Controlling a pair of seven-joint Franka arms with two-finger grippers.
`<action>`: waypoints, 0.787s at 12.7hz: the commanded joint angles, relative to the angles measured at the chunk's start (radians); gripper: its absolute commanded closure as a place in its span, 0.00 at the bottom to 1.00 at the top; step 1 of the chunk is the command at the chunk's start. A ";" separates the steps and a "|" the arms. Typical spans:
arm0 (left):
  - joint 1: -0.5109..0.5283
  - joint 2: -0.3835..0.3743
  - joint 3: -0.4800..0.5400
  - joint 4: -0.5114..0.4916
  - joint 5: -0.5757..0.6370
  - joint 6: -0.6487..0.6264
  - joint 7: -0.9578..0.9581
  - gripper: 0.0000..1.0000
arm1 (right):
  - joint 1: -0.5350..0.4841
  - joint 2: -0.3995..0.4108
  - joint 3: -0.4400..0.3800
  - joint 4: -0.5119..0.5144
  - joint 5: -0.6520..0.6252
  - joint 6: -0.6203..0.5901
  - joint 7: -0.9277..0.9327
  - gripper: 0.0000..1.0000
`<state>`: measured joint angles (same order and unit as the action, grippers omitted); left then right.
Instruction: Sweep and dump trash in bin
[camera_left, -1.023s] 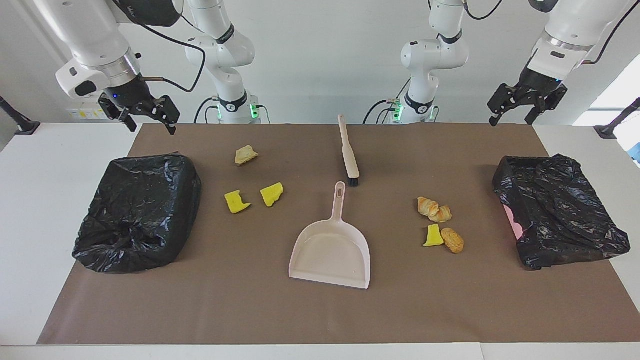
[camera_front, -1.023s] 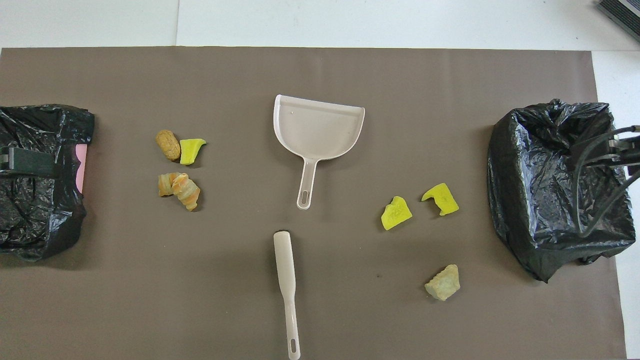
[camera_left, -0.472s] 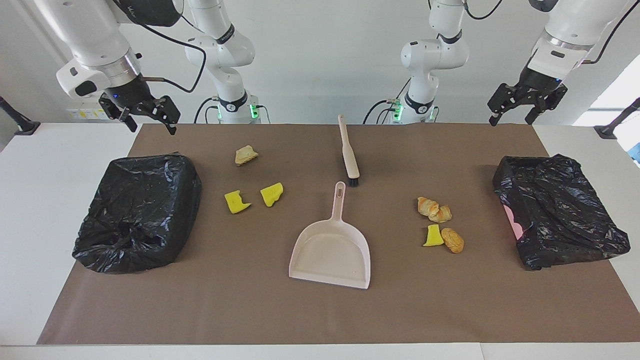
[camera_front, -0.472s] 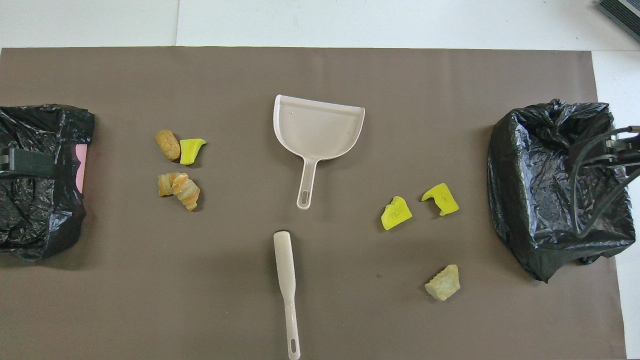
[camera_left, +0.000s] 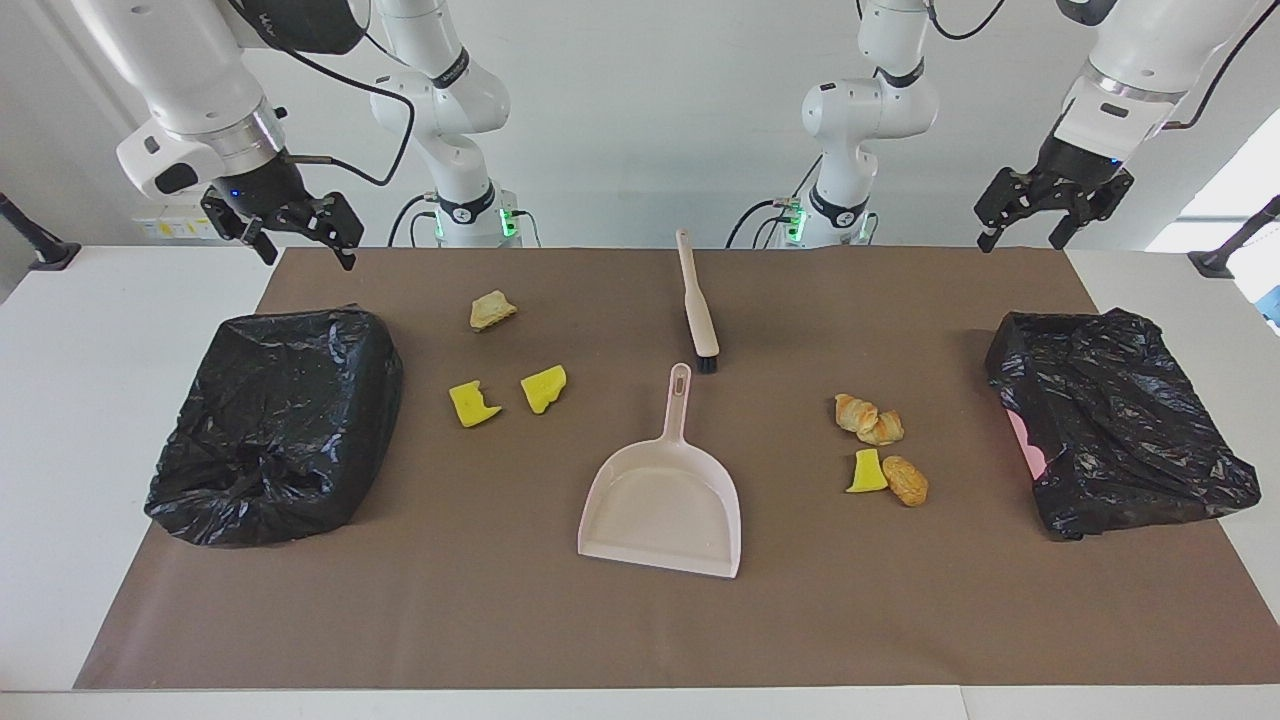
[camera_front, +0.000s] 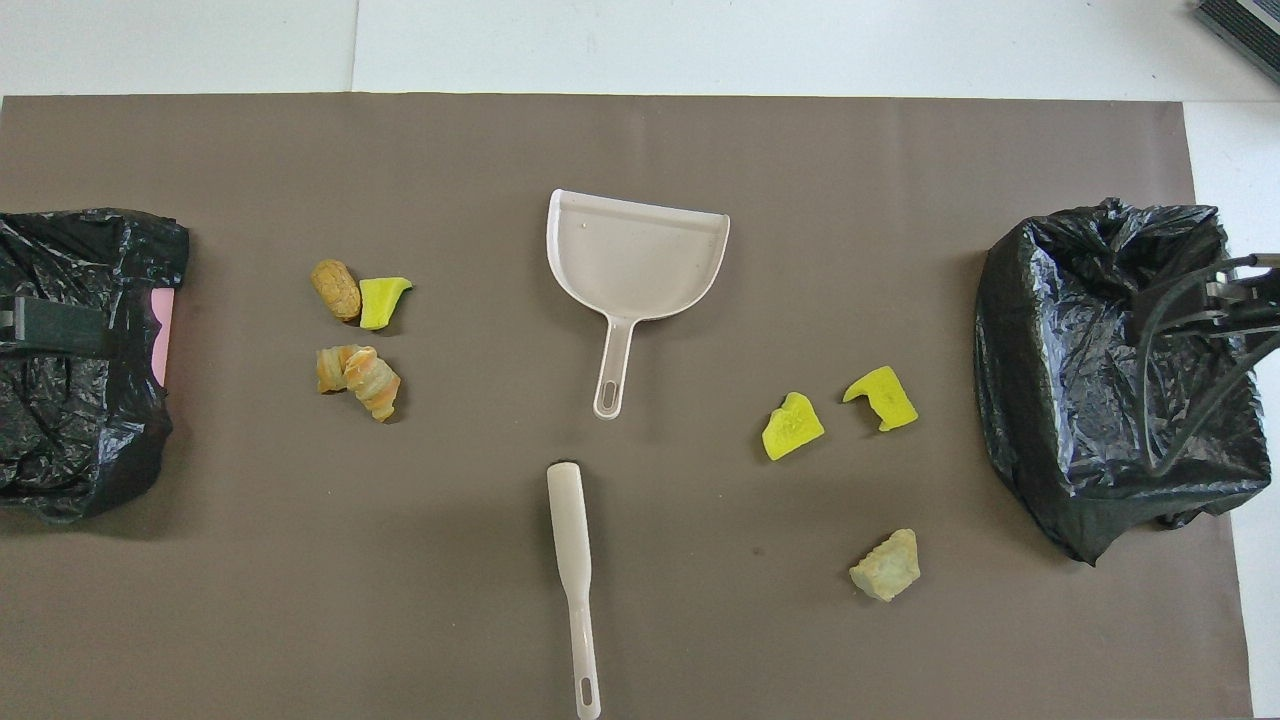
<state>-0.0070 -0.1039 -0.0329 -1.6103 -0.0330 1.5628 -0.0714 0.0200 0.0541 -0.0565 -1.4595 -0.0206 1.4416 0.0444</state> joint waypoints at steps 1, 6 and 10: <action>-0.002 -0.027 0.008 -0.031 -0.010 0.009 0.013 0.00 | -0.003 -0.020 0.006 -0.022 0.007 -0.004 0.023 0.00; -0.011 -0.020 0.007 -0.020 0.014 -0.003 0.078 0.00 | -0.002 -0.026 0.007 -0.031 0.005 -0.006 0.022 0.00; -0.022 -0.007 -0.005 0.007 0.068 -0.015 0.078 0.00 | -0.002 -0.031 0.007 -0.038 0.005 -0.006 0.022 0.00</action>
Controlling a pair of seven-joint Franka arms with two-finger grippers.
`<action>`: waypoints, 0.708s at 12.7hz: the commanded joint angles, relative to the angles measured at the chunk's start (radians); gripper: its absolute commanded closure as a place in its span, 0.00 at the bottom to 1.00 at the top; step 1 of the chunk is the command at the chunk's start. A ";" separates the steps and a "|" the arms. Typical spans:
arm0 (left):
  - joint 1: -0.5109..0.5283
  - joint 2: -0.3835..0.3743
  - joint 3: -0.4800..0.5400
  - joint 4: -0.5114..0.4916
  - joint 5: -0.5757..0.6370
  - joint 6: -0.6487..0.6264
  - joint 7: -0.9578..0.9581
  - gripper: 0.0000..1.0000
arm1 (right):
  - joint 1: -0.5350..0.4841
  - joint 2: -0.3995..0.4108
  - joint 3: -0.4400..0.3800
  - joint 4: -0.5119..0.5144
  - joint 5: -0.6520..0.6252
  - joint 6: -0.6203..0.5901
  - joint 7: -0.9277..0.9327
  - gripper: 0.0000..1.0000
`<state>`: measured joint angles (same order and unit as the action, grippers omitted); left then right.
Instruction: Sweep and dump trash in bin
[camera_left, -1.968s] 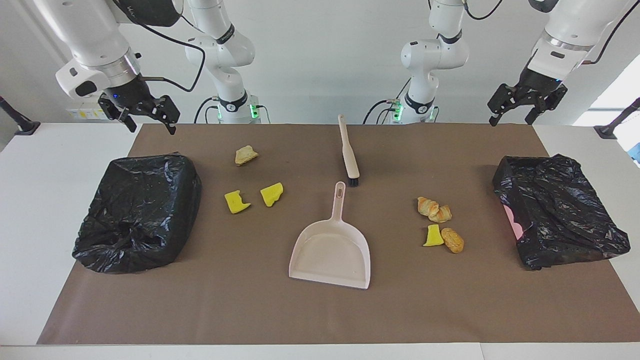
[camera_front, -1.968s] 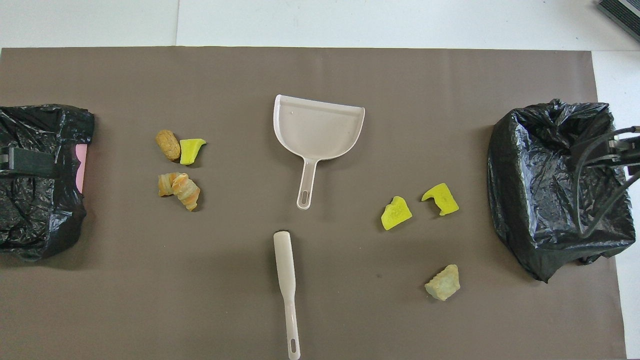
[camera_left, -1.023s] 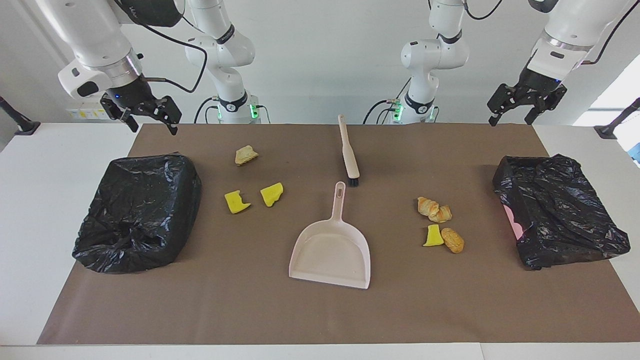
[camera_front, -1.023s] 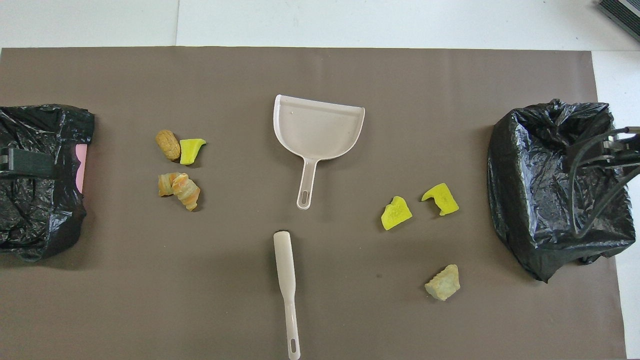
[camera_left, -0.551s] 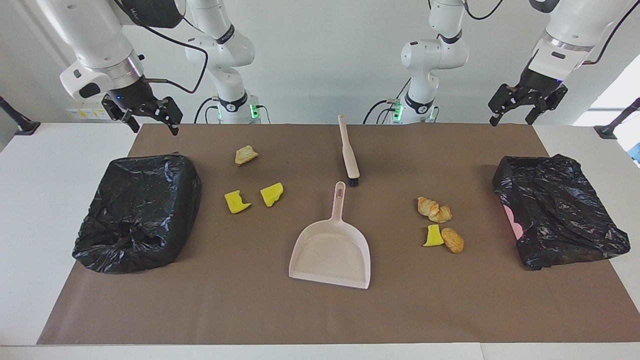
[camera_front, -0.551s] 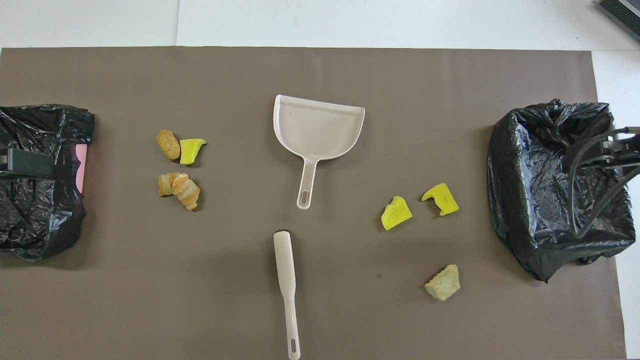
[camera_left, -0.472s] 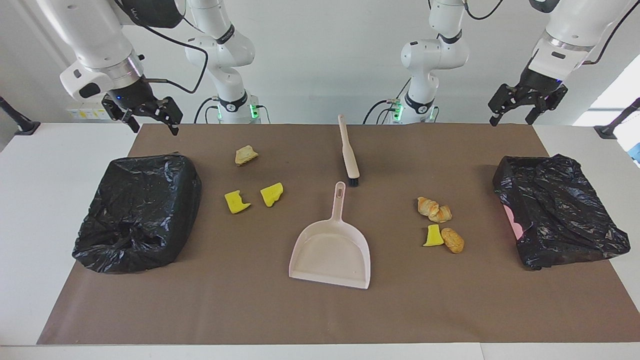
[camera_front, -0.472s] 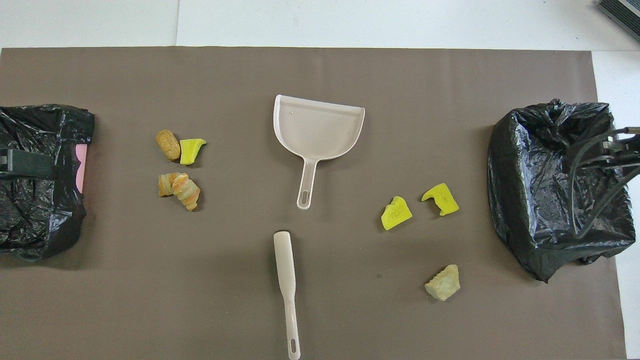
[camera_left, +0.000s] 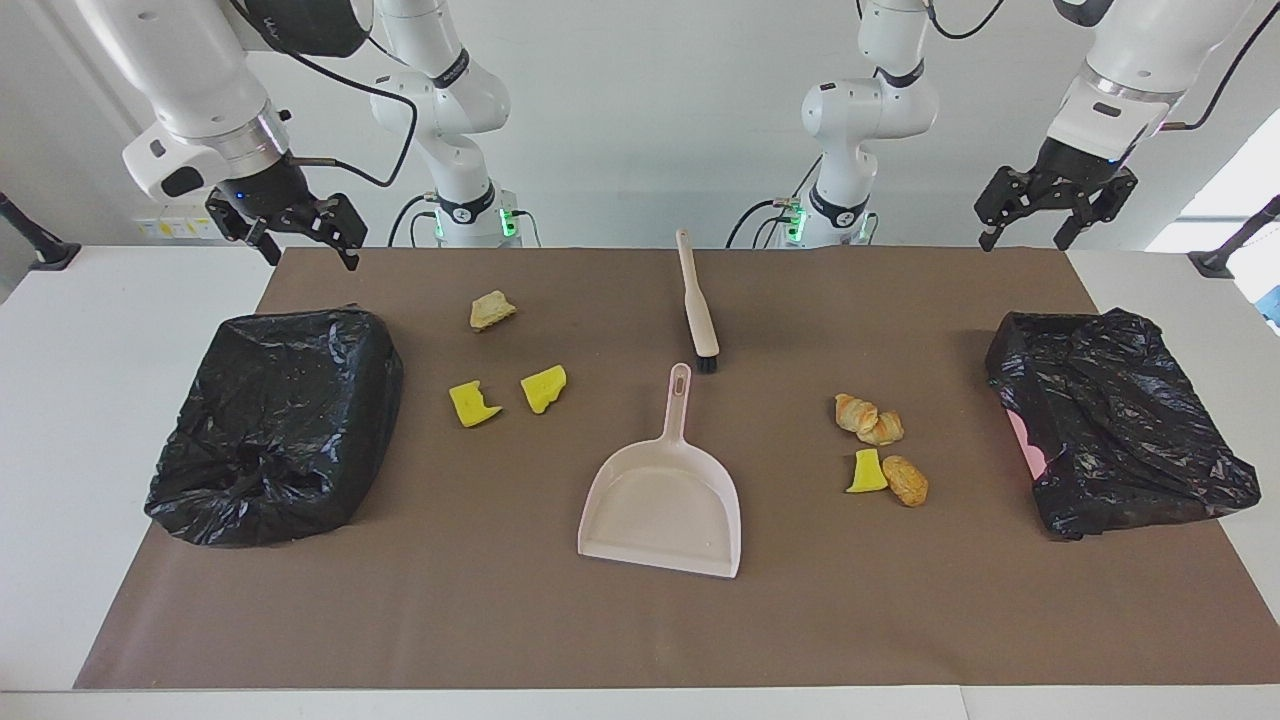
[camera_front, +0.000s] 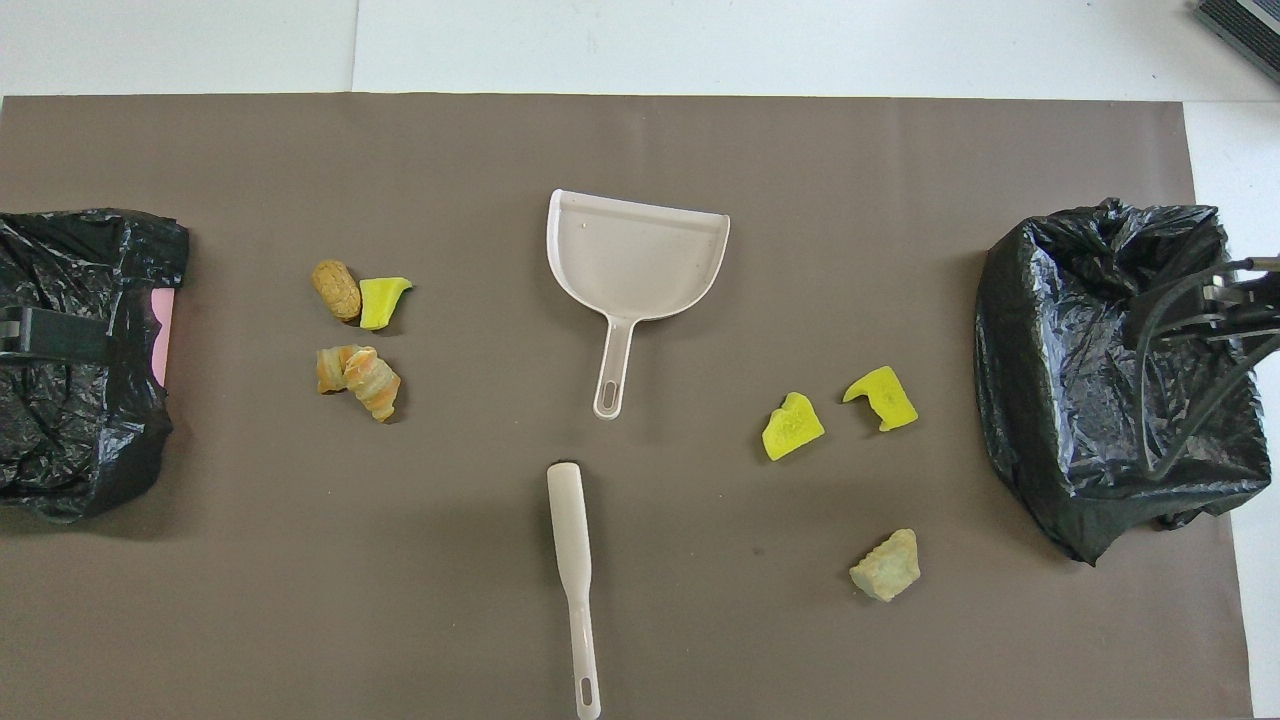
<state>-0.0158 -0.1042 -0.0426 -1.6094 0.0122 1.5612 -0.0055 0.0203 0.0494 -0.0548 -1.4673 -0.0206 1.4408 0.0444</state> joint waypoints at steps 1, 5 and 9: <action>-0.013 -0.009 0.004 0.000 0.017 -0.012 0.012 0.00 | -0.002 -0.028 0.006 -0.033 0.005 -0.005 0.022 0.00; -0.073 -0.029 -0.003 -0.036 0.011 -0.012 -0.034 0.00 | 0.000 -0.028 0.006 -0.034 0.005 -0.004 0.020 0.00; -0.209 -0.118 -0.005 -0.225 -0.046 0.055 -0.250 0.00 | 0.000 -0.039 0.006 -0.050 0.005 -0.004 0.012 0.00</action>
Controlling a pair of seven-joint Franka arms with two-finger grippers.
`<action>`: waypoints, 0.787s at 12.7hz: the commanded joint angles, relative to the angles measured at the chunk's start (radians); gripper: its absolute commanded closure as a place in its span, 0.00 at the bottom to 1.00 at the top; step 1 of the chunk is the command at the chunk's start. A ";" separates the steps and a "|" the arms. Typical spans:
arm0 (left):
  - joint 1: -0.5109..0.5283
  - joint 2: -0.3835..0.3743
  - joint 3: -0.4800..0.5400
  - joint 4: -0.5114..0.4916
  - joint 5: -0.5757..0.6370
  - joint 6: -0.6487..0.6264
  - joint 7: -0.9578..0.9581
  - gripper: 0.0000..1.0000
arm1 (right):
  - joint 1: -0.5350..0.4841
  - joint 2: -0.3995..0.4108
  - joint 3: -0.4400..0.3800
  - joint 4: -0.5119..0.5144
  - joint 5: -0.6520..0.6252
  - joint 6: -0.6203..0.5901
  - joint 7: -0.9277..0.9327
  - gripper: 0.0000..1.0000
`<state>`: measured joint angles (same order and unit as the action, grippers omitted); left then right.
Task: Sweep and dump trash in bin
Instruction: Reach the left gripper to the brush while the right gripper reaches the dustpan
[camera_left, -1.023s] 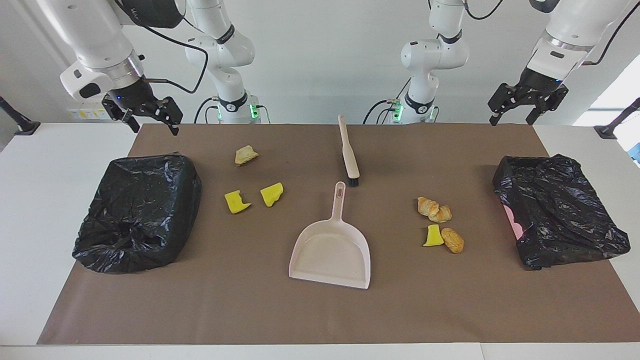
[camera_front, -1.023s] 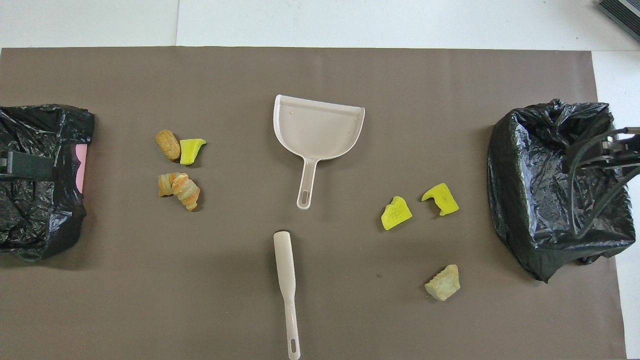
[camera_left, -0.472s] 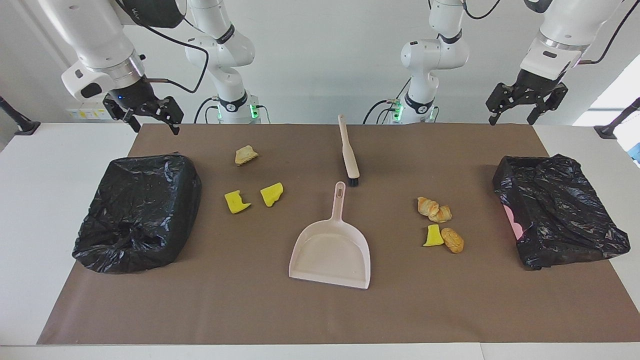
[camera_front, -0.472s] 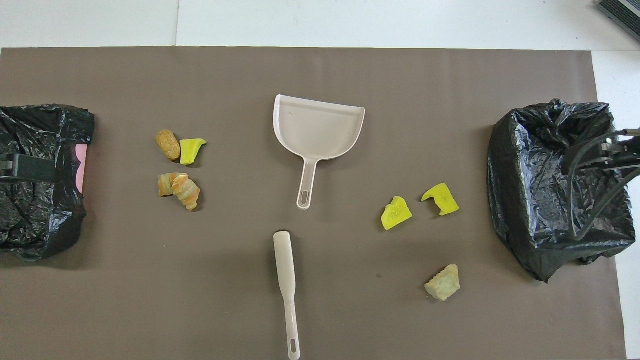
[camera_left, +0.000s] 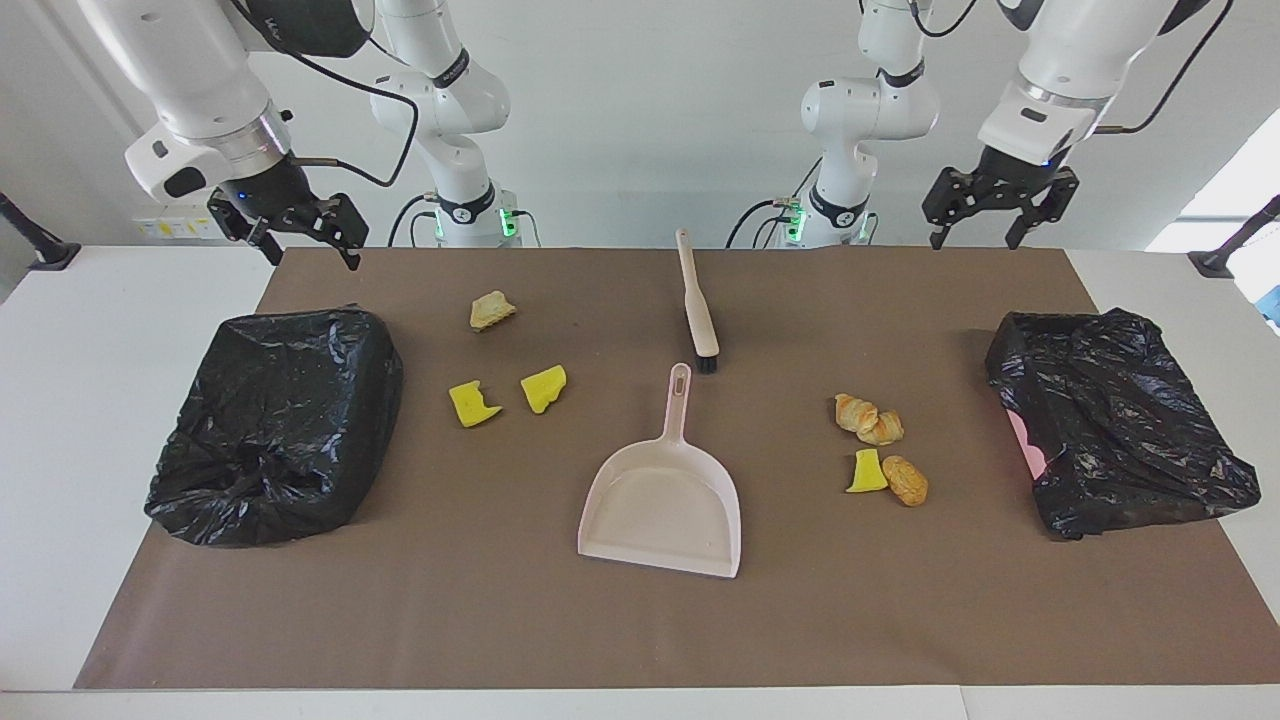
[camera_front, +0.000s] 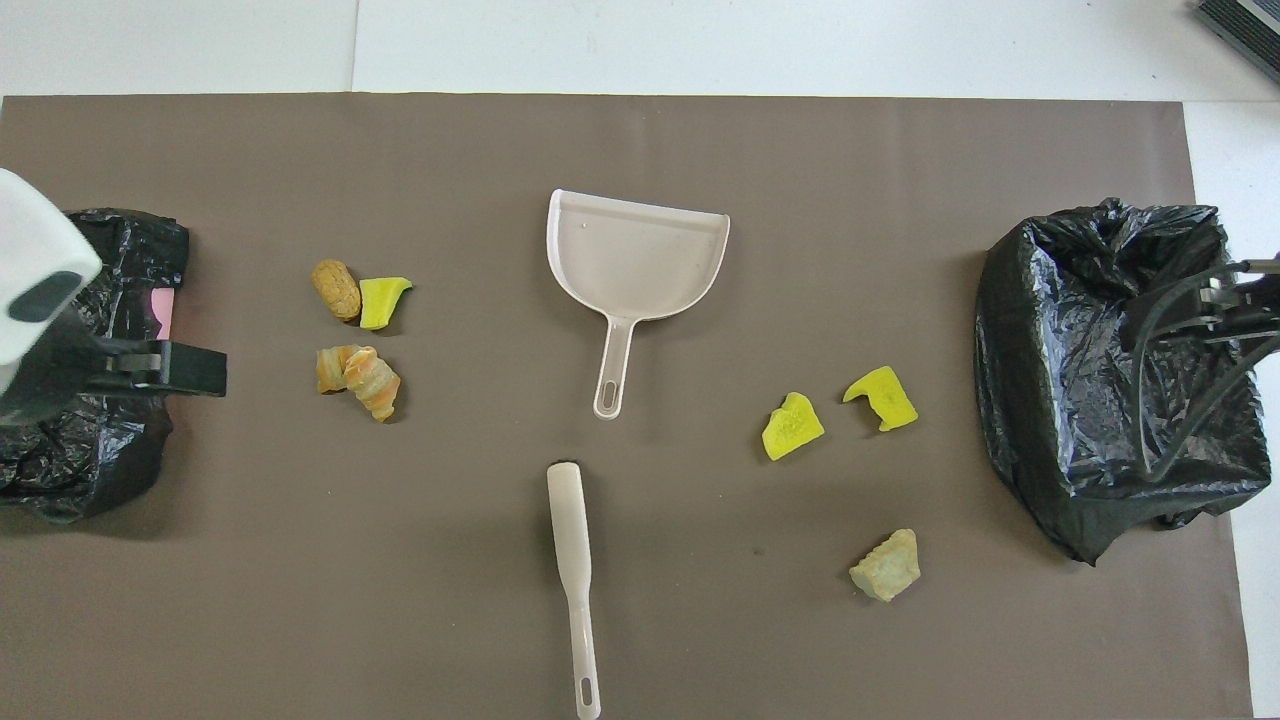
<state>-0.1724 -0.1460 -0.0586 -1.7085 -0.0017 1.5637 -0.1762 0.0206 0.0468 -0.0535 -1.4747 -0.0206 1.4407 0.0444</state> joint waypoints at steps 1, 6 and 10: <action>-0.103 -0.093 0.013 -0.184 -0.056 0.091 -0.138 0.00 | 0.004 -0.053 0.004 -0.071 0.005 -0.002 0.022 0.00; -0.338 -0.208 0.011 -0.500 -0.116 0.303 -0.364 0.00 | 0.065 -0.032 0.017 -0.104 0.004 0.083 0.023 0.00; -0.499 -0.211 0.011 -0.652 -0.127 0.440 -0.504 0.00 | 0.146 0.045 0.018 -0.088 0.001 0.160 0.049 0.00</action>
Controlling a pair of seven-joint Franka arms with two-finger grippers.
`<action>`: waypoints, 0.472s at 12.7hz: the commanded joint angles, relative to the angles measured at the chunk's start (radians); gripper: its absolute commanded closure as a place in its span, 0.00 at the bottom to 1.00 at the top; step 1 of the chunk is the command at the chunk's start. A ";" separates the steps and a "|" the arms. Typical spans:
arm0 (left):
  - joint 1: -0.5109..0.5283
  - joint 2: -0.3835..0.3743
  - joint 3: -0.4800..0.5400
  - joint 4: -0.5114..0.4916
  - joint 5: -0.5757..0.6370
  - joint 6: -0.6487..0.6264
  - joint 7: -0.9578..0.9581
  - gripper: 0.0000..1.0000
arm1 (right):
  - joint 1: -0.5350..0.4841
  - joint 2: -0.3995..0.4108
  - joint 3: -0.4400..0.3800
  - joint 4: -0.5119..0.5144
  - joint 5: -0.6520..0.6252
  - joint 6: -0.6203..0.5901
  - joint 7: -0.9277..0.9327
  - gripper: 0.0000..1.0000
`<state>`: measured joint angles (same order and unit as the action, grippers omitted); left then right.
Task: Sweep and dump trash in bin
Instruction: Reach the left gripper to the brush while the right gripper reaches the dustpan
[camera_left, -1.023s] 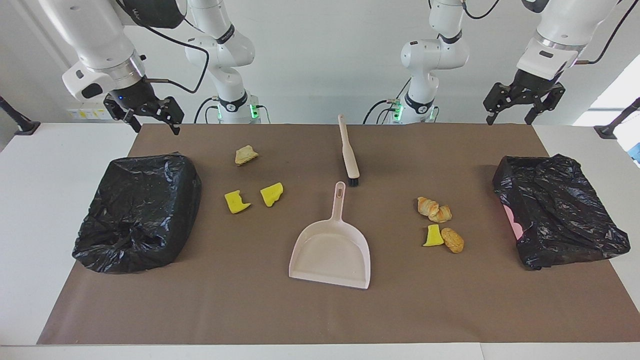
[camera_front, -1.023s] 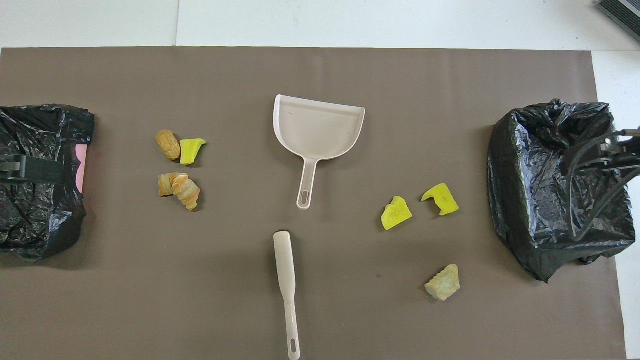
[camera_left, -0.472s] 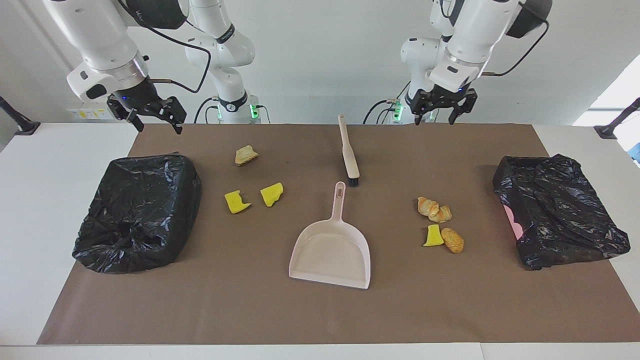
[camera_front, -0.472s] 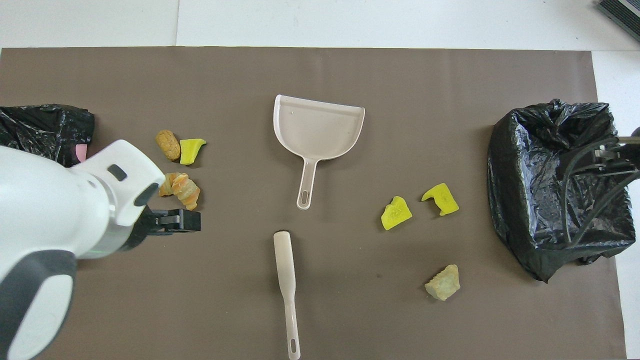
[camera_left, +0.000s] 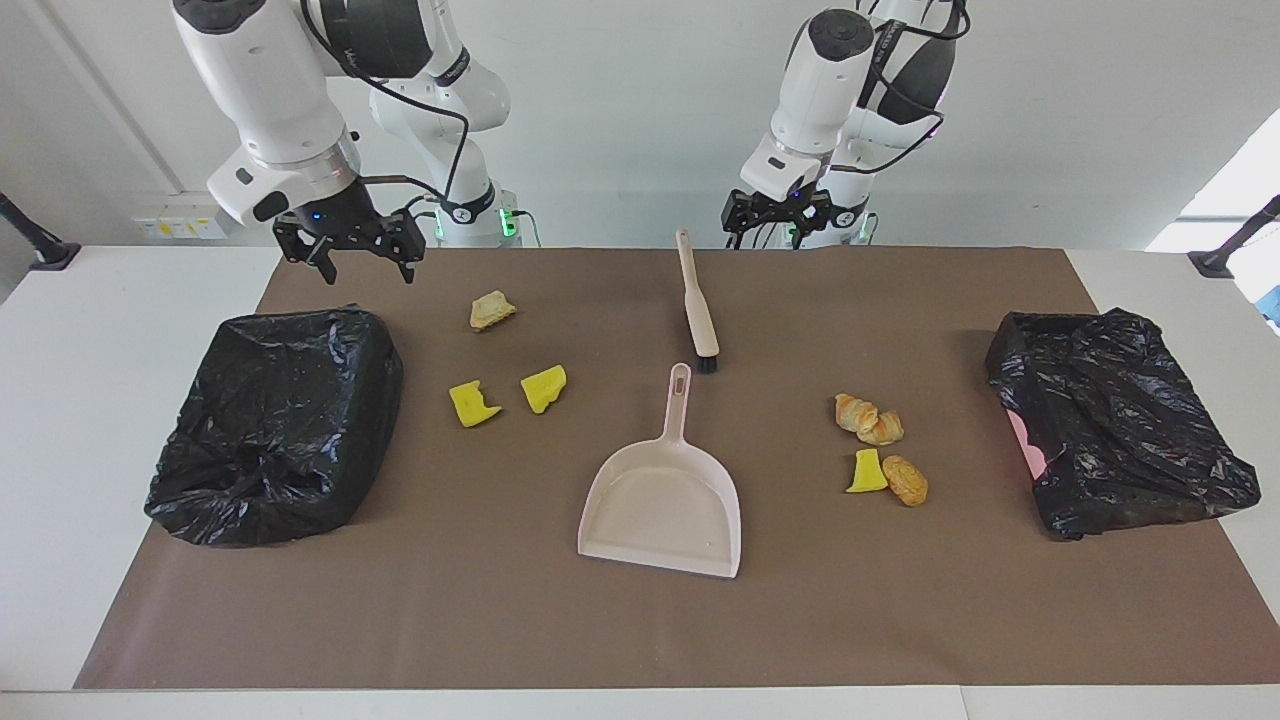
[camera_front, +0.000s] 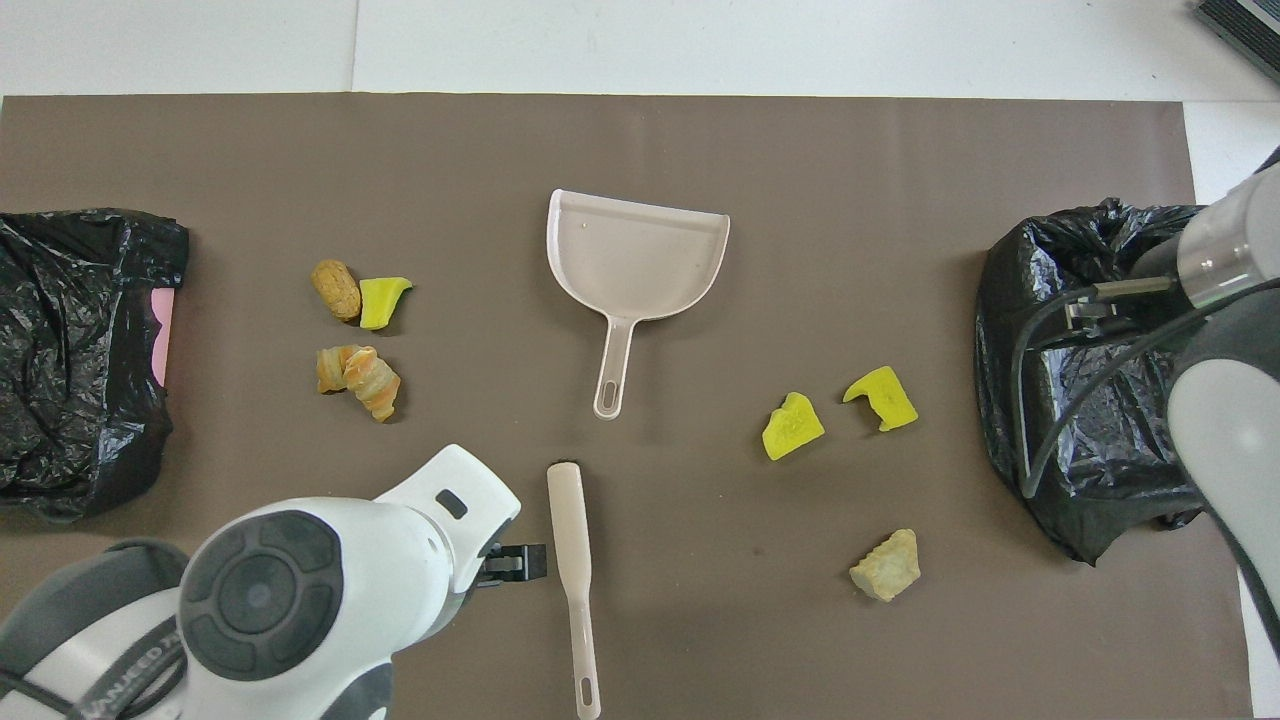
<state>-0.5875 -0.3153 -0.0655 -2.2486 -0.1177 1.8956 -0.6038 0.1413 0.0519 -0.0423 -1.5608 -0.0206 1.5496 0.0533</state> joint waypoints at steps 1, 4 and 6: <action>-0.101 -0.041 0.018 -0.130 -0.011 0.147 -0.121 0.00 | 0.041 0.066 0.007 -0.002 0.001 0.079 0.055 0.00; -0.234 0.025 0.018 -0.233 -0.011 0.314 -0.245 0.00 | 0.113 0.161 0.009 -0.002 0.013 0.183 0.164 0.00; -0.291 0.033 0.018 -0.275 -0.011 0.368 -0.290 0.00 | 0.171 0.215 0.009 -0.004 0.040 0.269 0.248 0.00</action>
<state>-0.8217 -0.2780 -0.0665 -2.4720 -0.1195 2.2036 -0.8522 0.2783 0.2255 -0.0358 -1.5703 -0.0109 1.7621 0.2307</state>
